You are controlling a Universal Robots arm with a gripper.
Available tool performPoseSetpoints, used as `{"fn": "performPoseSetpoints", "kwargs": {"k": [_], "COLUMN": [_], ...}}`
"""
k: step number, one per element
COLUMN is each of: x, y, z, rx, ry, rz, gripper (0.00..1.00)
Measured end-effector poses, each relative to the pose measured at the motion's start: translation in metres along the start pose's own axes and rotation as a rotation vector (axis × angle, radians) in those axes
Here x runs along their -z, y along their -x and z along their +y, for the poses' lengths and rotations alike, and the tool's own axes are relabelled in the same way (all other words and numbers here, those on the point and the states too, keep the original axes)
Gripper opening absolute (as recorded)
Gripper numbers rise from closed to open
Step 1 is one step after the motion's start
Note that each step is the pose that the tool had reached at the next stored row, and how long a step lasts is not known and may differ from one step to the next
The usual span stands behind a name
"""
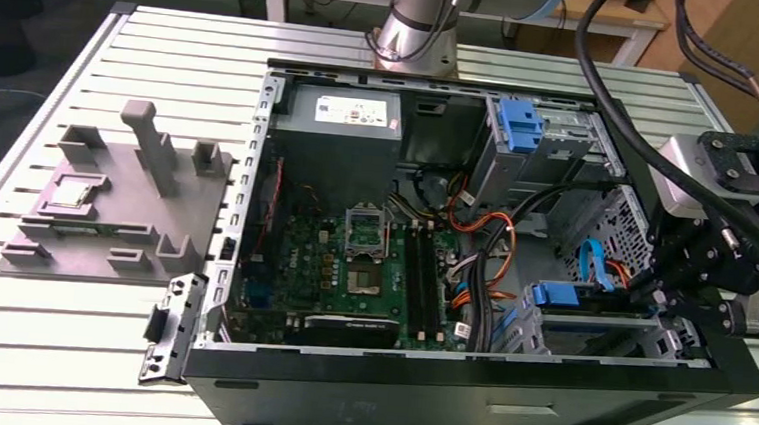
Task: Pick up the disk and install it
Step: 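Insert the second disk wire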
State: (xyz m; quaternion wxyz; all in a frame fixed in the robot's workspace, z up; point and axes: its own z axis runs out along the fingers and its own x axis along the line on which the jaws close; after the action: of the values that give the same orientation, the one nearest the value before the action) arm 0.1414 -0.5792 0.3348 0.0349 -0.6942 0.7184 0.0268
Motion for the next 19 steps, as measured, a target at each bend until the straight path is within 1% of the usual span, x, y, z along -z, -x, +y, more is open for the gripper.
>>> {"fn": "performPoseSetpoints", "kwargs": {"k": [7,15,19], "x": [0.0001,0.0022,0.0022], "y": [0.0000,0.0012,0.0015], "z": [0.0000,0.0000,0.0011], "rx": [0.000,0.000,0.000], "ry": [0.0001,-0.0001,-0.0003], "rz": [-0.0016,-0.0016,-0.0025], "gripper": [0.16,0.16,0.16]}}
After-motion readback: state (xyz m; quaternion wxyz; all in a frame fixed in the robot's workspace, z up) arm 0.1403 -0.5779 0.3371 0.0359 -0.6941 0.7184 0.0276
